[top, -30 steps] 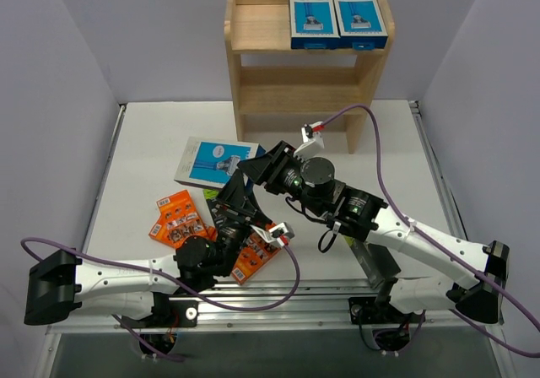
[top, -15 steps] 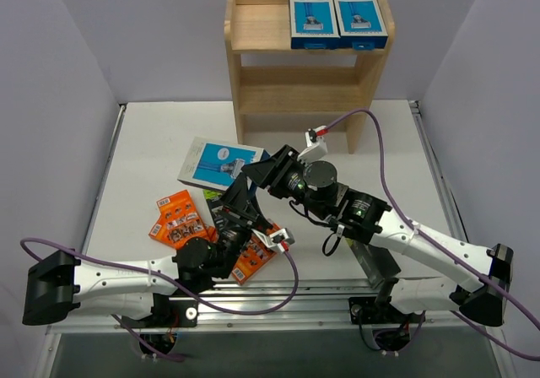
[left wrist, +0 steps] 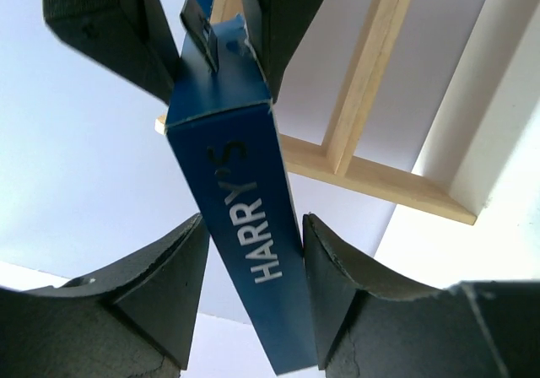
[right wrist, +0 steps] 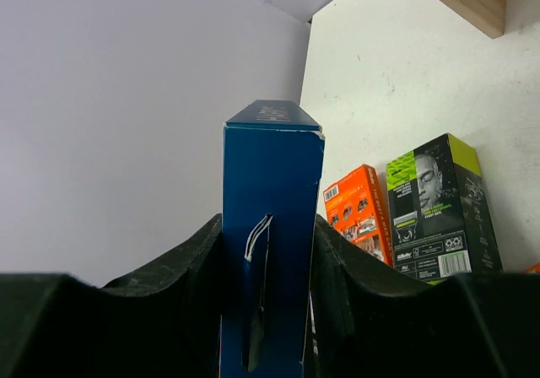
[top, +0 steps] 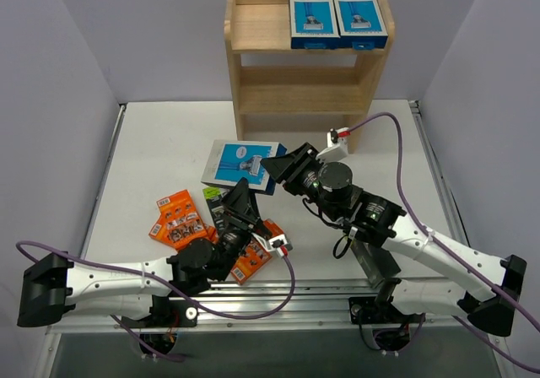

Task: Place and organize the shaving razors onto the shelf
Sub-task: Place the shaving razor onto shelf

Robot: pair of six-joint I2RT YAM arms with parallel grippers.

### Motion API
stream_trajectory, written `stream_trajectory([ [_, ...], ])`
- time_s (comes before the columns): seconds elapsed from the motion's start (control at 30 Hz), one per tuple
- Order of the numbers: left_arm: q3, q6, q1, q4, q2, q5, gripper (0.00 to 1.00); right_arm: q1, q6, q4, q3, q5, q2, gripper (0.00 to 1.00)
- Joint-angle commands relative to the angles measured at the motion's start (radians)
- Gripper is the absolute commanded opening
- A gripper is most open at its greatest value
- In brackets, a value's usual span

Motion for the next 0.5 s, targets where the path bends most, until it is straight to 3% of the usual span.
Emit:
stream_trajectory([
  [0.0,0.004,-0.044,-0.002,-0.029,-0.047,-0.031,0.57,-0.012,0.022,0.032,-0.020,0.084,-0.044,0.00],
  [0.3,0.004,-0.103,-0.002,-0.079,-0.096,-0.035,0.69,-0.025,0.033,-0.008,-0.029,0.147,-0.096,0.00],
  [0.47,0.037,-0.187,-0.002,-0.169,-0.171,-0.058,0.70,-0.033,0.018,-0.025,-0.006,0.178,-0.119,0.00],
])
